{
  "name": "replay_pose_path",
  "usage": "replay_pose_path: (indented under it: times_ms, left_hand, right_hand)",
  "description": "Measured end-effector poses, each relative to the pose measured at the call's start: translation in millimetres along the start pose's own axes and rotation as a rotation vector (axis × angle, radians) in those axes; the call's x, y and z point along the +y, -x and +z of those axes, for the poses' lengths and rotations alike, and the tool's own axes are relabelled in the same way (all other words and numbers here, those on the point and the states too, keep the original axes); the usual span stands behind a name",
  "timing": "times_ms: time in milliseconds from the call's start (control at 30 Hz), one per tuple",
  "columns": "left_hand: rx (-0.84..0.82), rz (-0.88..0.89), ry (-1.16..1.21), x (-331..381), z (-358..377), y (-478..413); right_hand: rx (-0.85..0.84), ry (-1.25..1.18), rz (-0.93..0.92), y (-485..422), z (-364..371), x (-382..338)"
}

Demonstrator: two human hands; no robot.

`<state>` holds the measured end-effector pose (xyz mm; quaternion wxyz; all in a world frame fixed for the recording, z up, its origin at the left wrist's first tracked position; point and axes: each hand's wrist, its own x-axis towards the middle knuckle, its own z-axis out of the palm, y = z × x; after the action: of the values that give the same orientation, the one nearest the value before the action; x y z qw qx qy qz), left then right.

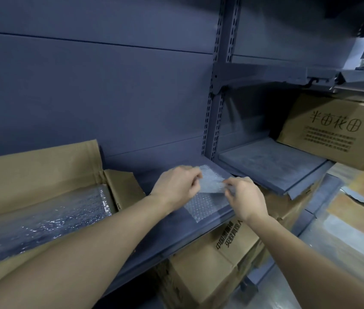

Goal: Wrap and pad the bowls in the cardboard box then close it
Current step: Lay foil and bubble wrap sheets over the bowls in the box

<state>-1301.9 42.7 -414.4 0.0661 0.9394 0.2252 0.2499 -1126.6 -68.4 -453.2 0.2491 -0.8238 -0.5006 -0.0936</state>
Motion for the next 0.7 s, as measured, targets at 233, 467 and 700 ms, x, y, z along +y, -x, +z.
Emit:
replay_pose_path:
  times_ms: [233,467,700]
  left_hand:
    - [0.026,-0.103,0.257,-18,-32,15]
    - [0.264,-0.194,0.535,-10,-91,33]
    - [0.342,-0.269,0.706,-22,-139,65]
  right_hand:
    - [0.211,-0.107,-0.081,2,-46,-33]
    - [0.328,-0.348,0.003,5,-84,-57]
    - [0.158,-0.714,0.078,15,-92,-107]
